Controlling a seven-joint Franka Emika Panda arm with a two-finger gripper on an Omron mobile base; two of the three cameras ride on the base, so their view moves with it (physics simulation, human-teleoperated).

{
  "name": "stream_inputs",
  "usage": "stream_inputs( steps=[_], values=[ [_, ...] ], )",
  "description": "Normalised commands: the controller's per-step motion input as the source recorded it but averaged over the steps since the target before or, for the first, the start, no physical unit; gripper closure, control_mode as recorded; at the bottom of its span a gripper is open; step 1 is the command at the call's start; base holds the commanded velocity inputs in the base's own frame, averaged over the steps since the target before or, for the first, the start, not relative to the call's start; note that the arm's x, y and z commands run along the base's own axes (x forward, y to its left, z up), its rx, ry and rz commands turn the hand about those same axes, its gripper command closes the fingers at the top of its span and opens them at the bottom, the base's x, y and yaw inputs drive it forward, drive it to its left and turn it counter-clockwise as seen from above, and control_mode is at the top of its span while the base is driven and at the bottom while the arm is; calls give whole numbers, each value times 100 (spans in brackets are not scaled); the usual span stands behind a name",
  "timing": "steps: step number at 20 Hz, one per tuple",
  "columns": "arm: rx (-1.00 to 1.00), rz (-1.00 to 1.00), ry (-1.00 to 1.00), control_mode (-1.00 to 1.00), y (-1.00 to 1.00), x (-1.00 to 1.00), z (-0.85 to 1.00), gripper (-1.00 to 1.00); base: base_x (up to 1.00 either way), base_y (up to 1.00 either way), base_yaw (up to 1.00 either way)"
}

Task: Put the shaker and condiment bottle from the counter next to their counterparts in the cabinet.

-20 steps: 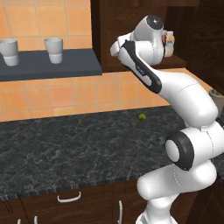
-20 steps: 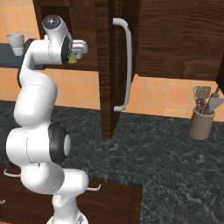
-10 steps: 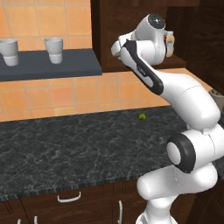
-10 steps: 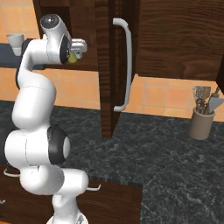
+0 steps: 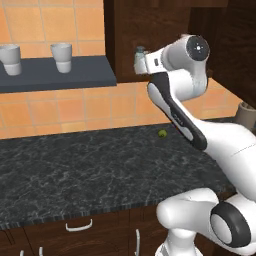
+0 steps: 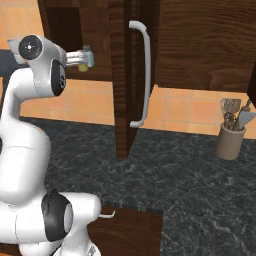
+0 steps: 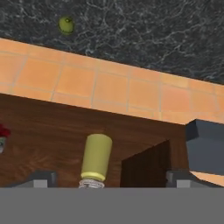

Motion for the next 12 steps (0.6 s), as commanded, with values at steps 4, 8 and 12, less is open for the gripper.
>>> stream_inputs(
  steps=[4,8,12],
  values=[
    [0,0,-28,-100,0,-100,-71,-100,0,0,0],
    [4,0,-22,-100,0,-100,-97,-100,0,0,0],
    [8,0,-14,-100,0,-100,-100,-100,0,0,0]
  ],
)
